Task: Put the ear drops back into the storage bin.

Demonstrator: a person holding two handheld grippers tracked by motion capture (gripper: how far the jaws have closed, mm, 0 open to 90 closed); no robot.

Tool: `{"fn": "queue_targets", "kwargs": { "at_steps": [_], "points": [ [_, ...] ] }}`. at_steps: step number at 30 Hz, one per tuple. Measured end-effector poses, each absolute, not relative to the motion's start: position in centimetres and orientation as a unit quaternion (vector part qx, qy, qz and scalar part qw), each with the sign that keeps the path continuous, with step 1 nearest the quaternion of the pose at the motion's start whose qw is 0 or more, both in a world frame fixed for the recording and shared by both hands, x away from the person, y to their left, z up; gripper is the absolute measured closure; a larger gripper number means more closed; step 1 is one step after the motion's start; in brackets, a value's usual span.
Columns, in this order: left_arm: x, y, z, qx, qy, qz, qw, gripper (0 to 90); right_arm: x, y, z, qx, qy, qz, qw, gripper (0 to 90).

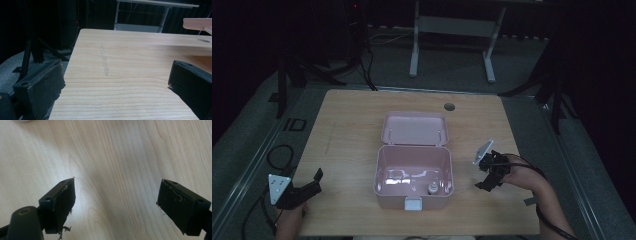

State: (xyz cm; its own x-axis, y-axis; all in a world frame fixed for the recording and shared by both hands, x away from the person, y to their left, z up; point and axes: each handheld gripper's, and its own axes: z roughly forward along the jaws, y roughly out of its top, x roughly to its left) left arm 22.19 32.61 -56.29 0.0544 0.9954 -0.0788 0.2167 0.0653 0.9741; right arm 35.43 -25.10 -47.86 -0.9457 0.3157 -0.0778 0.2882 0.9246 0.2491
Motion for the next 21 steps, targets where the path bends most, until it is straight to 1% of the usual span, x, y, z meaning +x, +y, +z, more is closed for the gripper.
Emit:
{"fn": "queue_targets", "kwargs": {
  "at_steps": [13,18,21],
  "points": [
    [22.2,32.6,-56.3,0.548,0.553,0.409,0.477,0.5,35.1,-27.9,-50.6,0.224,0.947,0.196,0.122,13.7],
    [22.2,32.6,-56.3,0.548,0.553,0.41,0.476,0.5,34.7,-29.1,-51.6,0.268,0.925,0.232,0.136,13.3],
    [22.2,32.6,-56.3,0.548,0.553,0.41,0.476,0.5,34.6,-30.0,-52.1,0.302,0.905,0.255,0.155,13.4]
  ]
}}
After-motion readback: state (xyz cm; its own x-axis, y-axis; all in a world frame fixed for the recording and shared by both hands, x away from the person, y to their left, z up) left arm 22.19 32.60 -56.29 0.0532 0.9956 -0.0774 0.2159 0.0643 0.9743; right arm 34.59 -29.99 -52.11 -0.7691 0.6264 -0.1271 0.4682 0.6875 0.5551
